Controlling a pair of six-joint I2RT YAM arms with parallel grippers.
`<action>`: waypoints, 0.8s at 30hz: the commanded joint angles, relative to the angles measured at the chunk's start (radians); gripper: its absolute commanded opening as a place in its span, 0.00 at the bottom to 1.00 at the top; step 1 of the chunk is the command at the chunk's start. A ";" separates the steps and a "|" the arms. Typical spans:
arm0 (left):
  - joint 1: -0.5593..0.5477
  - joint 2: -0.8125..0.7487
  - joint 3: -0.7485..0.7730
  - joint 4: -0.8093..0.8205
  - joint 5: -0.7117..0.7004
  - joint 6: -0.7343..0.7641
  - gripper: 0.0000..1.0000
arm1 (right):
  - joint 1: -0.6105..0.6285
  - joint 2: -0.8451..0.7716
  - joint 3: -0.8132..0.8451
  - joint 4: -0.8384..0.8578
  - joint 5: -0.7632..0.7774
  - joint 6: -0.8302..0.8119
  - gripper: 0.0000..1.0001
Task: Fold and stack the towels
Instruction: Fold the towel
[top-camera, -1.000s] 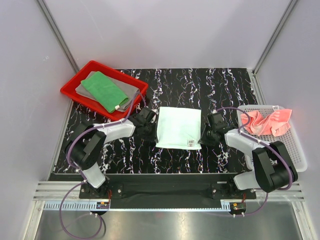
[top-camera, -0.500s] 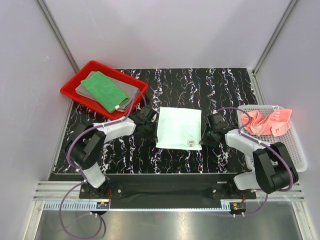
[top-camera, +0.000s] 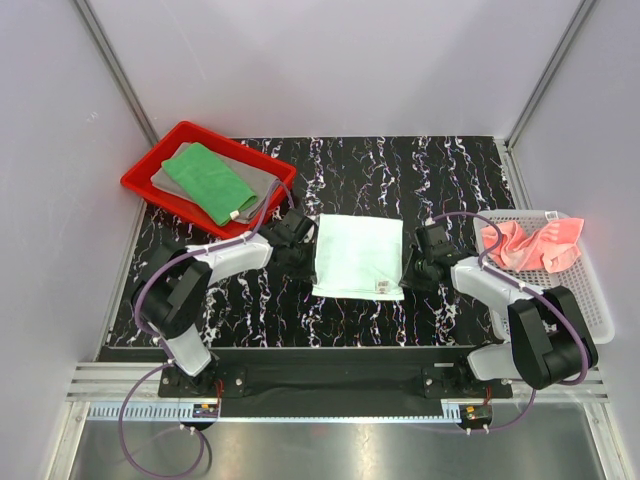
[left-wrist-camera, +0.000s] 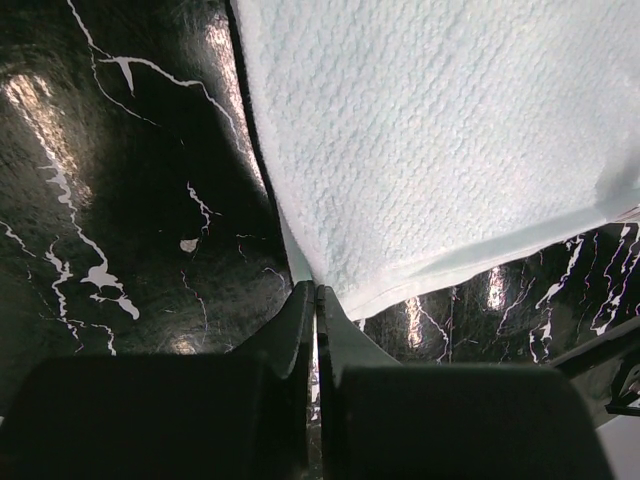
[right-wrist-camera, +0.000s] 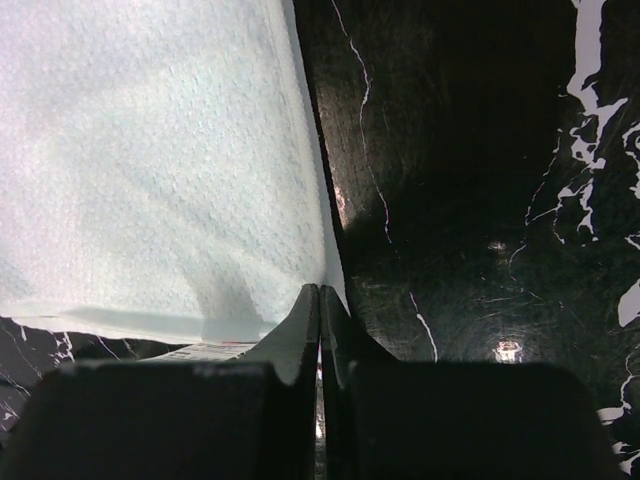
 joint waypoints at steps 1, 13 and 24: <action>-0.006 -0.022 0.035 0.005 0.020 -0.009 0.00 | 0.009 -0.022 0.032 0.002 0.016 -0.018 0.00; -0.006 -0.102 0.205 -0.214 -0.037 -0.010 0.00 | 0.009 -0.050 0.236 -0.181 -0.005 -0.119 0.00; -0.016 -0.143 -0.017 -0.072 0.025 -0.050 0.00 | 0.009 -0.172 0.044 -0.130 -0.030 -0.094 0.00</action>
